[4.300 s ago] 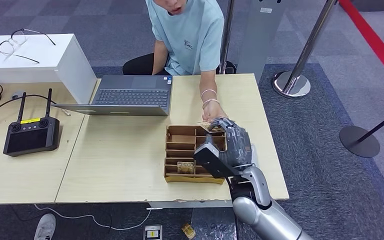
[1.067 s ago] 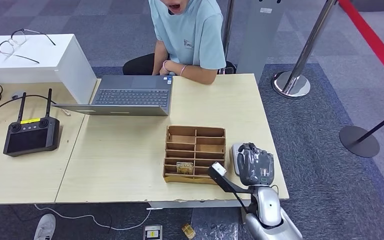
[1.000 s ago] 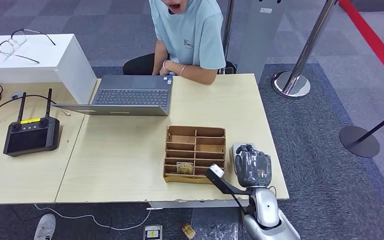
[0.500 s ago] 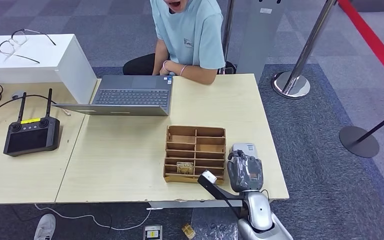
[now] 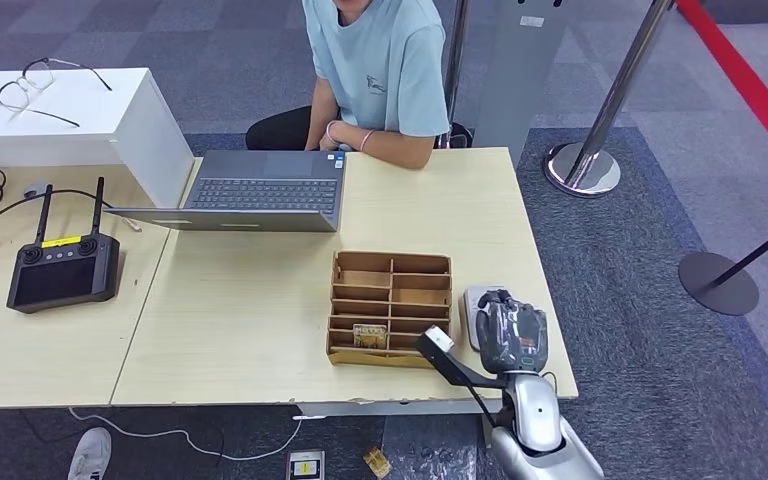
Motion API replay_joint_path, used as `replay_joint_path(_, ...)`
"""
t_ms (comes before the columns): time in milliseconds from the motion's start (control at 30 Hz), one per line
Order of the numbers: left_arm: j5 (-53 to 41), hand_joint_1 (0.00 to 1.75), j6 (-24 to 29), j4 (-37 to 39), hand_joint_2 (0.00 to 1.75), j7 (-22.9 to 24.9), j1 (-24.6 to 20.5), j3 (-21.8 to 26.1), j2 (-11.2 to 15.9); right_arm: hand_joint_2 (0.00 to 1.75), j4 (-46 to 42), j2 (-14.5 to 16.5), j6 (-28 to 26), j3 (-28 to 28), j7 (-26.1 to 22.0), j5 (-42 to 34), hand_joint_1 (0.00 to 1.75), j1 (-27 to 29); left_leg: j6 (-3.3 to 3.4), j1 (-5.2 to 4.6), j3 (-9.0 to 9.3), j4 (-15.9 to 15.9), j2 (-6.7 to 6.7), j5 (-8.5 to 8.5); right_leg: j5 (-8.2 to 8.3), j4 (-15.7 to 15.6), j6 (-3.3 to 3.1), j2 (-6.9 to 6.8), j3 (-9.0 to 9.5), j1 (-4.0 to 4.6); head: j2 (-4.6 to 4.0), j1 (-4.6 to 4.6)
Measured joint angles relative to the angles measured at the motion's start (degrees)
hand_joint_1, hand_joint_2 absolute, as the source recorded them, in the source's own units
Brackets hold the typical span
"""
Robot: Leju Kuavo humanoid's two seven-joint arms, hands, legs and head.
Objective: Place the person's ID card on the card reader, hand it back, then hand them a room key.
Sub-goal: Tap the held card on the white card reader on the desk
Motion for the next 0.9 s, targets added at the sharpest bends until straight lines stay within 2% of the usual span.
replay_joint_path(400, -0.2, 0.0, -0.1, 0.0, 1.75, 0.1, 0.0, 0.0, 0.0, 1.75, -3.0, -1.7, 0.0, -1.5, 0.7, 0.0, 1.75, -0.1, 0.0, 0.0, -0.01, 0.0, 0.0, 0.0, 0.0, 0.0, 0.0, 0.0, 0.0, 0.0, 0.0, -0.01)
replay_joint_path(667, -0.7, 0.0, -0.1, 0.0, 1.75, 0.4, 0.0, 0.0, 0.0, 1.75, -3.7, -1.8, 0.0, -1.7, 0.8, 0.7, 1.75, -0.2, 0.0, 0.0, -0.01, 0.0, 0.0, 0.0, 0.0, 0.0, 0.0, 0.0, 0.0, 0.0, 0.0, 0.0)
replay_joint_path(900, -3.6, 0.0, -0.5, 0.0, 1.75, 1.0, 0.0, 0.1, 0.0, 1.75, -1.9, -1.8, 0.0, -0.2, 3.0, 1.2, 1.75, -0.5, 0.0, 0.0, -0.02, 0.0, -0.01, 0.0, 0.0, 0.0, 0.0, 0.0, 0.0, 0.0, 0.0, -0.01)
